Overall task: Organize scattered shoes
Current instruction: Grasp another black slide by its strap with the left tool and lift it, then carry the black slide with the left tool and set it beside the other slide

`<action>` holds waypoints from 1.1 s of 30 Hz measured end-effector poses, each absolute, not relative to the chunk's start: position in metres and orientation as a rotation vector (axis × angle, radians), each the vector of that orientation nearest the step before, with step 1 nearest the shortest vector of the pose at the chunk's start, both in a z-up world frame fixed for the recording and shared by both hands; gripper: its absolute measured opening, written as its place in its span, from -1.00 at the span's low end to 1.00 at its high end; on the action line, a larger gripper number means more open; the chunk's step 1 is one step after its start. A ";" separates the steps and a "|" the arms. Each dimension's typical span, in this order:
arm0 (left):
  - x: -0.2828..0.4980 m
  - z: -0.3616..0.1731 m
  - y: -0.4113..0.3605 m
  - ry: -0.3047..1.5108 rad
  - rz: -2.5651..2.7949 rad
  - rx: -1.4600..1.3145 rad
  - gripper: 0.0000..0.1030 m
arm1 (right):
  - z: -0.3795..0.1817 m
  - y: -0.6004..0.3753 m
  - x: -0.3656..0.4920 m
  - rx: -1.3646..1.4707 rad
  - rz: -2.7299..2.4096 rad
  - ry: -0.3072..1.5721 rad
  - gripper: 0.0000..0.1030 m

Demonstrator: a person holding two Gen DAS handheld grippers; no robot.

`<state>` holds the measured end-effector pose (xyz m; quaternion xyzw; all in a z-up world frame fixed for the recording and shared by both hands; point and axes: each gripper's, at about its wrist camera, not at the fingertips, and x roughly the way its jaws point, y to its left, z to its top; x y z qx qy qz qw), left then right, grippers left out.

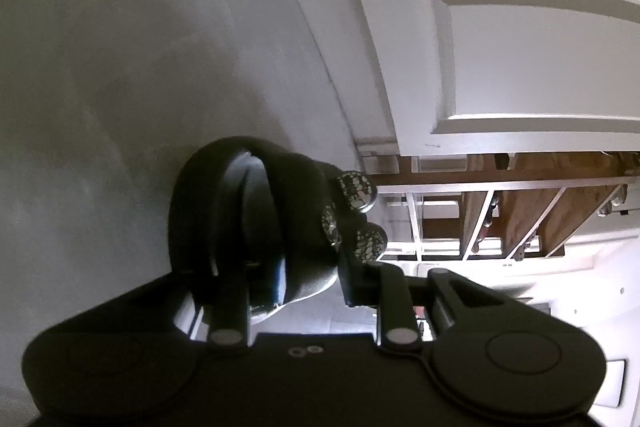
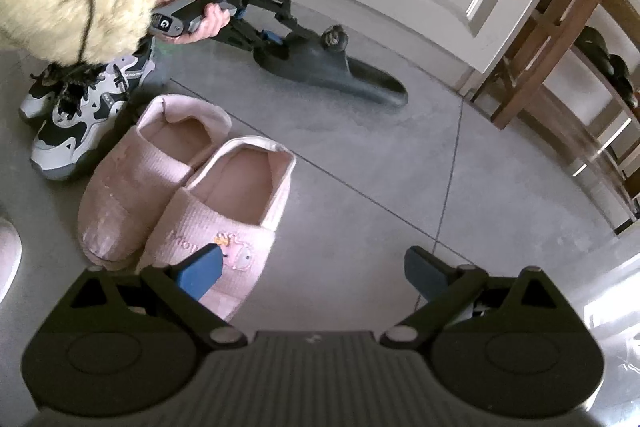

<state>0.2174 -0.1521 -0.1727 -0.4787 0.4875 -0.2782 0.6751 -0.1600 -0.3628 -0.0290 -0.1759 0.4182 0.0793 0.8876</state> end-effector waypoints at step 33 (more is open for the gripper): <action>-0.186 -0.132 -0.357 0.822 -0.092 -1.122 -0.58 | -0.067 -0.619 -0.280 0.146 -0.099 0.714 0.92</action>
